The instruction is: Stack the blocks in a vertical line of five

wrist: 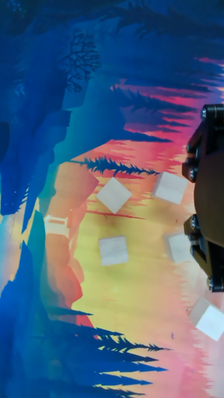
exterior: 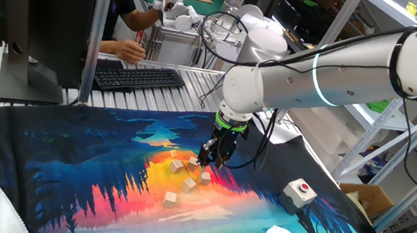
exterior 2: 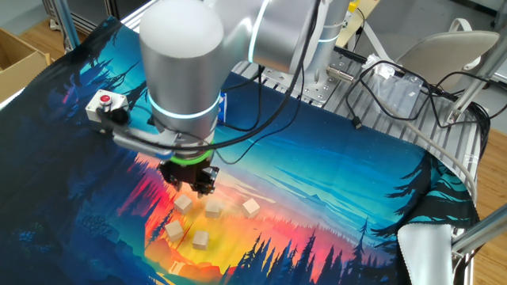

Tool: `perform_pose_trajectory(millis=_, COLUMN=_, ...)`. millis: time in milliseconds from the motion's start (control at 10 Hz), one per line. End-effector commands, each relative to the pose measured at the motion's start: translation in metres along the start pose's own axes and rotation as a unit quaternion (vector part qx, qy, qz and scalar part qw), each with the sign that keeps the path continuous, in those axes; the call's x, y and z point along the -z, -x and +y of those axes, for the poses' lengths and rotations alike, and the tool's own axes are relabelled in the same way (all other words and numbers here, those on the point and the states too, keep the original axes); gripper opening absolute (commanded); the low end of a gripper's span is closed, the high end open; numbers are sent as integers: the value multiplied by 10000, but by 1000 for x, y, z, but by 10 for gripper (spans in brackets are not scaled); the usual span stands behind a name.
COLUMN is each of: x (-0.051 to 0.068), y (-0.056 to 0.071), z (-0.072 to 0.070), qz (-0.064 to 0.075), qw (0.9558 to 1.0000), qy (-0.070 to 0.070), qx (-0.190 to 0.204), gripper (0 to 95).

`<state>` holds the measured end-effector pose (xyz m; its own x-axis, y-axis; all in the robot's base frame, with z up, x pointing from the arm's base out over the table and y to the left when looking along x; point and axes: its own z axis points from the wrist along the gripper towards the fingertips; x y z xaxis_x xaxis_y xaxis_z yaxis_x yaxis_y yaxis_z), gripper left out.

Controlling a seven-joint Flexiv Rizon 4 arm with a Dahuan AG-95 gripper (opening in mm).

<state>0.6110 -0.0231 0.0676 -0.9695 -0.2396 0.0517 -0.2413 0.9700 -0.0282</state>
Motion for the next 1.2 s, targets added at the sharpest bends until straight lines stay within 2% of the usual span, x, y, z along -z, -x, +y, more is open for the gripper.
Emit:
perform_pose_trajectory(millis=100, x=0, y=-1, z=0, qz=25, qw=10000, qy=-16, qx=-5, gripper=0)
perform_pose_trajectory(millis=200, x=0, y=-1, z=0, qz=38, qw=10000, qy=-63, qx=-8, gripper=0)
perform_pose_trajectory(millis=800, x=0, y=-1, z=0, qz=16, qw=10000, qy=-87, qx=-8, gripper=0)
perform_pose_trajectory(millis=1200, x=0, y=-1, z=0, qz=-68, qw=10000, qy=-4, qx=-4, gripper=0)
